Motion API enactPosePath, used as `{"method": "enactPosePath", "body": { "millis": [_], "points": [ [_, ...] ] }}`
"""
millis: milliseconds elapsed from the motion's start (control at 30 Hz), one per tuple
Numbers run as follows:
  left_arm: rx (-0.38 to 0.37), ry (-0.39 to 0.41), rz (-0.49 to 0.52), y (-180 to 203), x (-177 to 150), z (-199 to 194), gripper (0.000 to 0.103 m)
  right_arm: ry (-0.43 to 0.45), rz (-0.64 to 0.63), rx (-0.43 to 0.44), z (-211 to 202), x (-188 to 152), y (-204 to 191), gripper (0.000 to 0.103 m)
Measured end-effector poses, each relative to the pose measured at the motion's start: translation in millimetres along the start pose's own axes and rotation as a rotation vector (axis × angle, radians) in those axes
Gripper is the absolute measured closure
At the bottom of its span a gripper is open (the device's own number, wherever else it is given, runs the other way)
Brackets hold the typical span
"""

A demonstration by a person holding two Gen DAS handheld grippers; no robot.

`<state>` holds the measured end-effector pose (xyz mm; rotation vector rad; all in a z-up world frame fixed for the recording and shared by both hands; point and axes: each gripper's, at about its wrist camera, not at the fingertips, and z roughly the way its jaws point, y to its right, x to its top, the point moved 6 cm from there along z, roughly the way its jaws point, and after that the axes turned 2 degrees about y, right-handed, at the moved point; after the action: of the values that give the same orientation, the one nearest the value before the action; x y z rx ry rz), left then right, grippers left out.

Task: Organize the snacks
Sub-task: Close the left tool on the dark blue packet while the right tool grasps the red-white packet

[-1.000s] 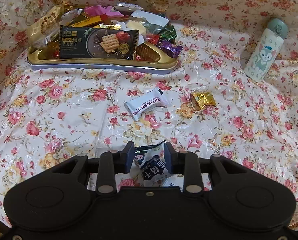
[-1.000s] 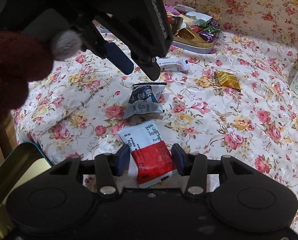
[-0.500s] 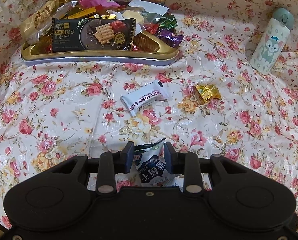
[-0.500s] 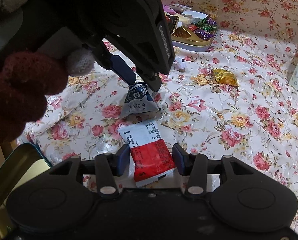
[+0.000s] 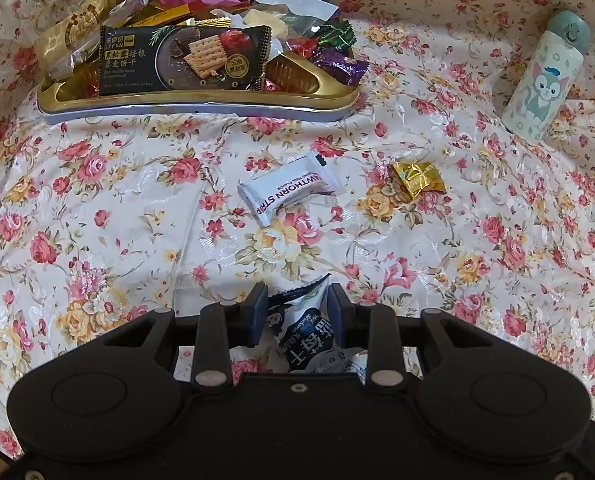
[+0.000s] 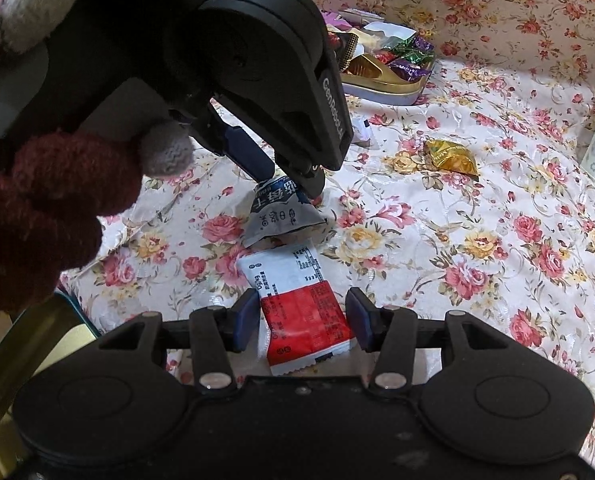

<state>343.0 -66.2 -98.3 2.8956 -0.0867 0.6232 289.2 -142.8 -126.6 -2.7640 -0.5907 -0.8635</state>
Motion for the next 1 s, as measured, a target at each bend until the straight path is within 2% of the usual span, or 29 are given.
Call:
{"method": "enactPosePath", "body": {
  "millis": [67, 267, 633, 900, 1000],
  "points": [
    [-0.004, -0.001, -0.004, -0.4, -0.3, -1.0, 0.062, 0.001, -0.005, -0.004, -0.1, 0.2, -0.1, 0.059],
    [-0.023, 0.003, -0.003, -1.4, -2.9, -8.7, 0.063, -0.014, 0.028, -0.003, -4.0, -1.8, 3.1, 0.061],
    [-0.046, 0.043, -0.025, -8.8, 1.8, -32.4, 0.063, -0.029, 0.035, 0.000, -6.1, -5.6, -0.7, 0.059],
    [-0.065, 0.003, -0.013, 1.5, -8.9, -19.4, 0.062, -0.028, 0.033, 0.005, -3.3, -3.1, -0.3, 0.057],
    [-0.053, 0.012, -0.001, 4.3, -8.5, -18.2, 0.062, -0.025, 0.037, 0.008, -1.7, -2.4, 0.3, 0.056]
  ]
}}
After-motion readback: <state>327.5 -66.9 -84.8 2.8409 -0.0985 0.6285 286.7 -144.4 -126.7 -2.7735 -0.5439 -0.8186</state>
